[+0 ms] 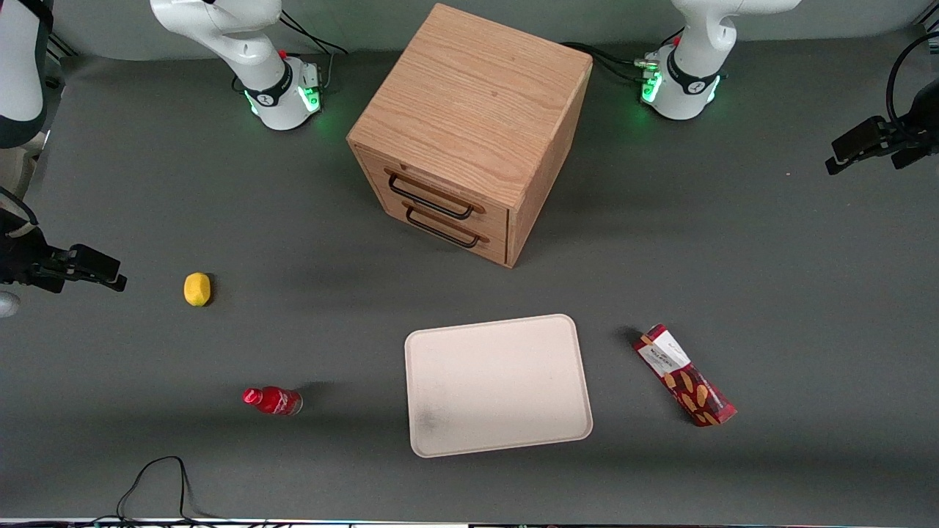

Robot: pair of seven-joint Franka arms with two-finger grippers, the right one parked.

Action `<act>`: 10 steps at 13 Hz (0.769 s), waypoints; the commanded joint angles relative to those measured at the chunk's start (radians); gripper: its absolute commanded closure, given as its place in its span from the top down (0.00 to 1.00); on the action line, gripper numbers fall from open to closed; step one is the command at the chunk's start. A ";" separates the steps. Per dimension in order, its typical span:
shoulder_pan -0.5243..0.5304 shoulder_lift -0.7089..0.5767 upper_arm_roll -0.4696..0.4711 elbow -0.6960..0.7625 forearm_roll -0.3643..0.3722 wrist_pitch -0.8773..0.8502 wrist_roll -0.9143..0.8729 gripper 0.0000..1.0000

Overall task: Place red cookie box on tray
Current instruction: 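Move the left gripper down toward the red plaid cookie box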

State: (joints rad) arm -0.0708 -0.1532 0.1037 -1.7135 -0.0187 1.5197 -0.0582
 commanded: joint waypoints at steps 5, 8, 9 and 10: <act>0.002 0.018 -0.015 -0.015 0.080 0.027 0.031 1.00; -0.023 0.098 -0.036 -0.009 0.072 0.143 0.024 1.00; -0.036 0.137 -0.039 -0.009 0.062 0.199 0.012 1.00; -0.056 0.186 -0.042 0.001 0.024 0.255 -0.024 1.00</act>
State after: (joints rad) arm -0.0888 -0.0473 0.0627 -1.7313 0.0317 1.6975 -0.0447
